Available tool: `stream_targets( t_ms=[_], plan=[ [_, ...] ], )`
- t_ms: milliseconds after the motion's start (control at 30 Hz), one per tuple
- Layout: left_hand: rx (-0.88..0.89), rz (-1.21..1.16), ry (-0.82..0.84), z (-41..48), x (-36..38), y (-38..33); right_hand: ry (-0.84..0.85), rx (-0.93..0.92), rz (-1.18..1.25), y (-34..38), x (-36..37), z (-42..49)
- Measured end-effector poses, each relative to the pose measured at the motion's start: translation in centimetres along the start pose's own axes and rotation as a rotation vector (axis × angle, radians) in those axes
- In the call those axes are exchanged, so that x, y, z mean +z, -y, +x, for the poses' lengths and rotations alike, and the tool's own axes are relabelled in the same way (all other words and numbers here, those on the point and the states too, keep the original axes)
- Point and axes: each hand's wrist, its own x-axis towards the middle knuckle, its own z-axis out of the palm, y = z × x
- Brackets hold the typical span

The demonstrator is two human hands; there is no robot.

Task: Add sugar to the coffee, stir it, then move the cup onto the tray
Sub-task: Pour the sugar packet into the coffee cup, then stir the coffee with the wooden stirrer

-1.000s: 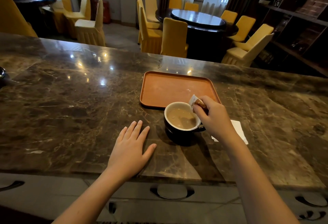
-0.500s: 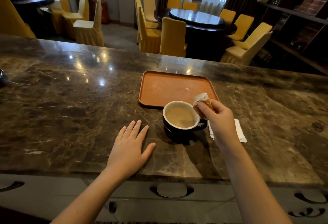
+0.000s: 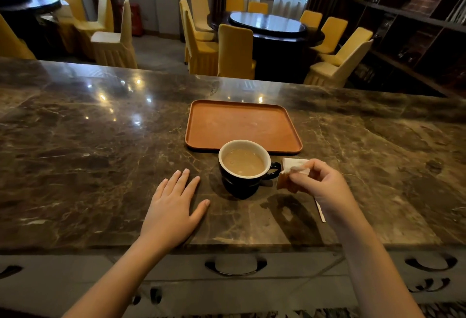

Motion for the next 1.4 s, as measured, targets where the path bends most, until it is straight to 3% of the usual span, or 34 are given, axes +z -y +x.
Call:
stream_targets(
  t_ms=[267,433,600,733,833,967,1067,1167,1400],
  plan=[
    [0.002,0.0,0.008,0.0,-0.2,-0.1,0.004,0.014,-0.174,-1.1,-0.6,-1.3],
    [0.001,0.0,0.014,0.0,-0.2,-0.1,0.027,-0.037,-0.423,-3.3,-0.4,-1.2],
    [0.004,-0.012,0.01,0.0,-0.3,-0.1,-0.091,-0.309,-0.836,-5.5,-0.1,-1.0],
    [0.002,0.004,0.017,0.1,-0.2,0.0,-0.158,-0.461,-0.974,-6.0,-0.2,-0.9],
    [0.005,0.012,0.031,0.2,-0.2,0.0,-0.184,-0.45,-0.99,-6.2,-0.3,-1.0],
    [0.007,0.037,0.044,0.0,-0.3,-0.3,-0.279,-0.415,-0.83,-5.9,-1.6,-0.9],
    [0.012,0.061,0.081,0.0,-0.5,-0.4,-0.354,-0.253,-0.904,-5.8,-3.4,-0.5],
    [0.021,0.088,0.097,0.1,-0.4,-0.3,-0.293,-0.115,-0.969,-6.1,-4.0,-0.6],
    [0.008,0.082,0.115,0.1,-0.5,-0.5,-0.359,-0.123,-0.999,-6.0,-3.1,-0.8]
  ],
)
